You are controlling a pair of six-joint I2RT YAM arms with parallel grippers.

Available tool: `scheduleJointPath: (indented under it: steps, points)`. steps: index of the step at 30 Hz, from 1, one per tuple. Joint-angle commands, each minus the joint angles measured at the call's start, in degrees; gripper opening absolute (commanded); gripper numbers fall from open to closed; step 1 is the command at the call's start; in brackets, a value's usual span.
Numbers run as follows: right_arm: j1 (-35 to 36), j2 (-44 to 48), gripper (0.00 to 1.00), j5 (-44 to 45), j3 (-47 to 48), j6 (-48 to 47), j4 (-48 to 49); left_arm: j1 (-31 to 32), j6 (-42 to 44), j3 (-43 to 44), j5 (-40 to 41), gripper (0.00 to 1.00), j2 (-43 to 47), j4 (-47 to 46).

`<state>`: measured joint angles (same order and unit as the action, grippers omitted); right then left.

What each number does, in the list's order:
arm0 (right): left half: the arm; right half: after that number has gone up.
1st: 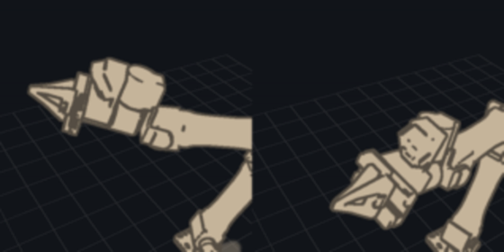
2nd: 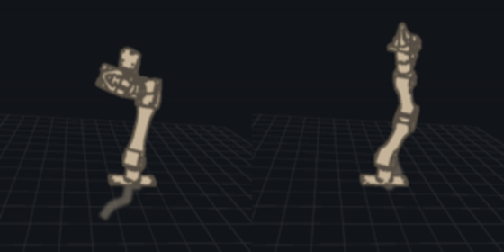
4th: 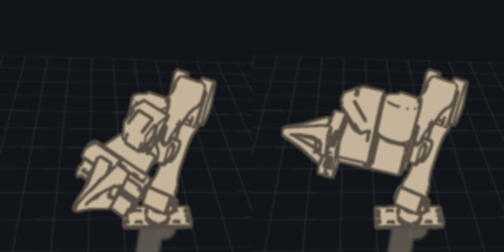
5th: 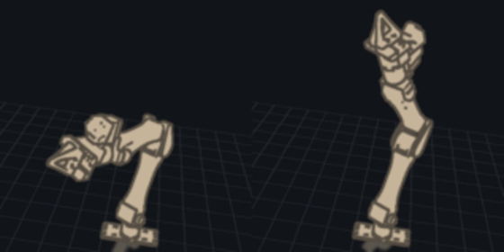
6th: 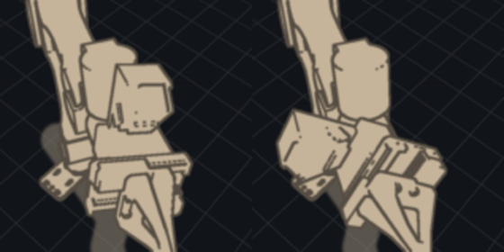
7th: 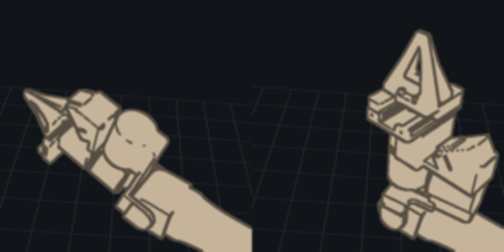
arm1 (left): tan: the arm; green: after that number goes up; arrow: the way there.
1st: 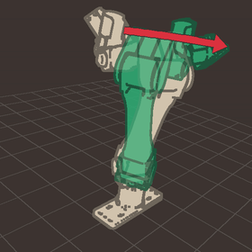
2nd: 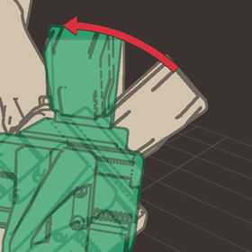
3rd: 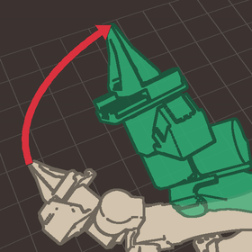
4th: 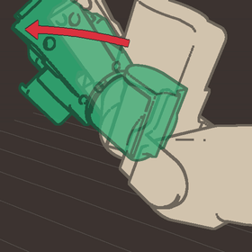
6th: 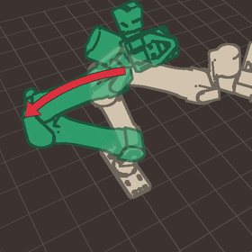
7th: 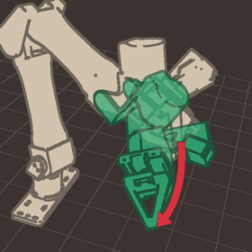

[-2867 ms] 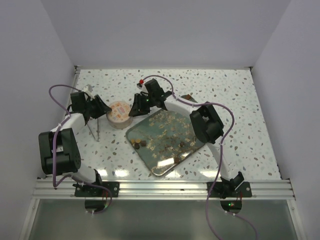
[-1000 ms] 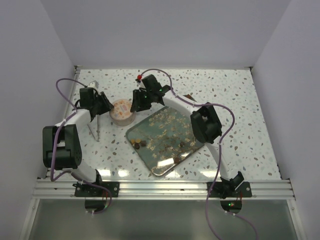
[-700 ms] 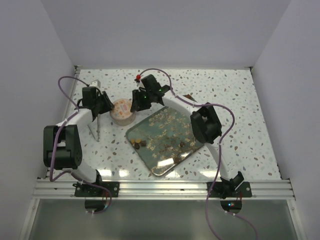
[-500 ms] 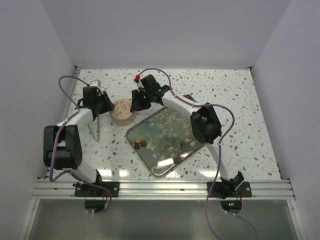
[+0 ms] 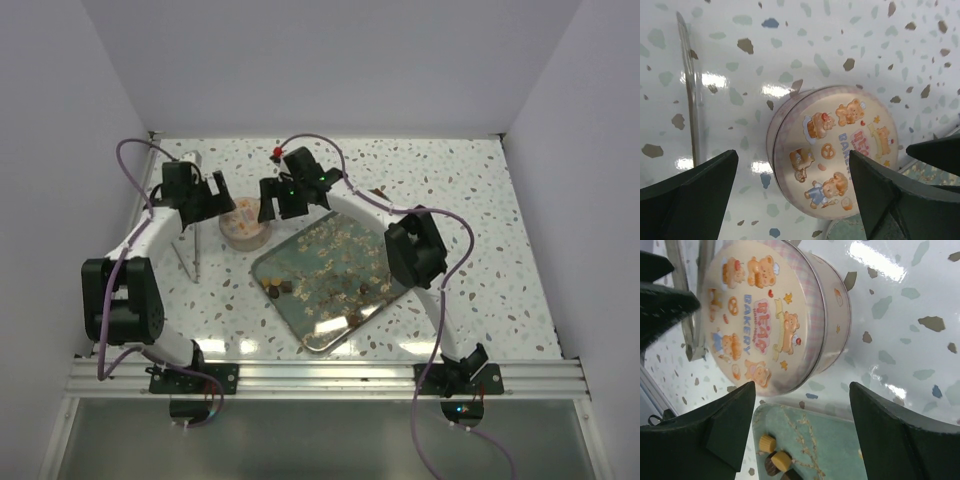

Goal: Pack the chocolate

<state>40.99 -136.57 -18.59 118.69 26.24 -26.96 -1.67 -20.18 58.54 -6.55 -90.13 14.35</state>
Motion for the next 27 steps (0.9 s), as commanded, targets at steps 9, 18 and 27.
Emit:
scheduleJointPath:
  steps: [9, 18, 27]
  points:
    - [-11.27, 26.96, 0.8, 7.85, -17.51, -2.68, 3.76, -8.07, 2.08, 16.33, 1.54, 1.0, 11.2, 4.37]
    - [-26.04, 46.11, 0.81, 15.33, -40.8, -5.67, 4.99, -11.42, 2.78, 18.54, -2.16, 1.0, 13.05, 6.22]
    - [-33.96, 55.44, 0.82, 17.53, -44.07, -10.42, 0.77, -11.51, 2.78, 17.39, -1.02, 1.0, 14.98, 6.13]
